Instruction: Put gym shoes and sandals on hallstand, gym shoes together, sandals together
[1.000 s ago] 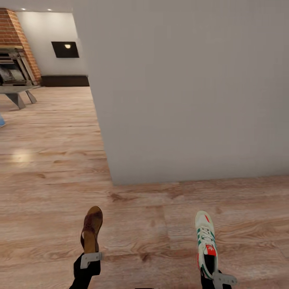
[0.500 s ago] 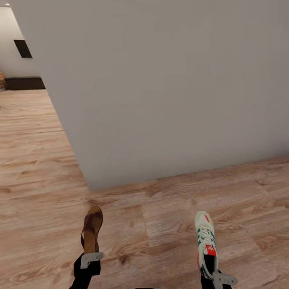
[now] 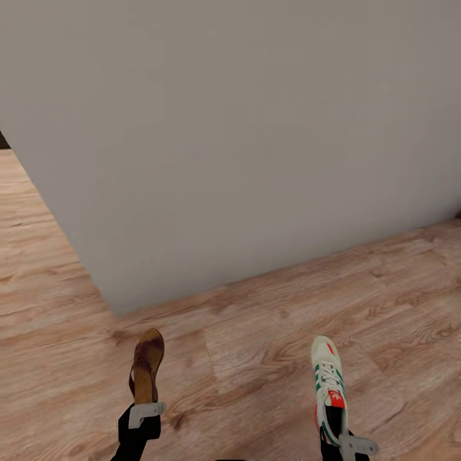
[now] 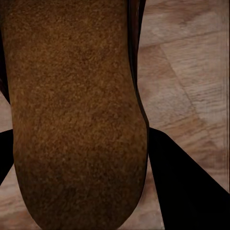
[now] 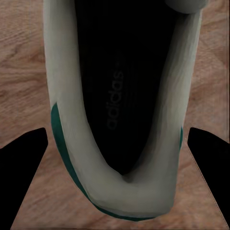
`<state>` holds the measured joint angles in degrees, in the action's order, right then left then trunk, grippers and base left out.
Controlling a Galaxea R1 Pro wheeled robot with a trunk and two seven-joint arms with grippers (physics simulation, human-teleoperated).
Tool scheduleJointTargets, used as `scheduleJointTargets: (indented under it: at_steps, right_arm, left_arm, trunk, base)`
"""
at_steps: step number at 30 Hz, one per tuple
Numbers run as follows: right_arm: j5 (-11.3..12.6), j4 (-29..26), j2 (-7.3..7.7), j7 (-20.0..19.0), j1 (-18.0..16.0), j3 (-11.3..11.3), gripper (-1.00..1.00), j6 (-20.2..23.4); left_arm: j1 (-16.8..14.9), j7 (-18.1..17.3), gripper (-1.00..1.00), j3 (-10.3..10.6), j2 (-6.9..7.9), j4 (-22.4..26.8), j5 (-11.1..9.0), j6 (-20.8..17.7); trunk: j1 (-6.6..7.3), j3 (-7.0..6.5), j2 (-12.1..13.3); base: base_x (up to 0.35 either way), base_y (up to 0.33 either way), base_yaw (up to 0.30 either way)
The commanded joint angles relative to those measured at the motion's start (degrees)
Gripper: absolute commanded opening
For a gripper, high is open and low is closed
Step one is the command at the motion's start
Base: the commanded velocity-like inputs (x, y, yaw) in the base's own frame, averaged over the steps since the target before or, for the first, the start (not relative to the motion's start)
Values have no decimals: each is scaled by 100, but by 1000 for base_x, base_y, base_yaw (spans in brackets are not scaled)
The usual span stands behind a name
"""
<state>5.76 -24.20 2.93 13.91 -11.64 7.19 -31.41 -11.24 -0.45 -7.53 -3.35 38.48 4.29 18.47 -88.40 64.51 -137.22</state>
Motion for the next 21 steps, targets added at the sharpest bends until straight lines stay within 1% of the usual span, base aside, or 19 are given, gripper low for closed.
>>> scheduleJointTargets:
  at_steps: [1, 21]
  right_arm:
    - [56, 3, 6, 24, -5, 47, -100, -23]
    - [56, 5, 6, 24, -5, 45, -100, -22]
  left_arm:
    - [-1, 1, -100, -29, -7, 1, 59, 17]
    - [-1, 1, -100, -29, -8, 1, 64, 17]
  trunk:
    - [1, 4, -2]
    - [1, 4, -2]
  base:
    - [0, 0, -300]
    - [0, 0, -300]
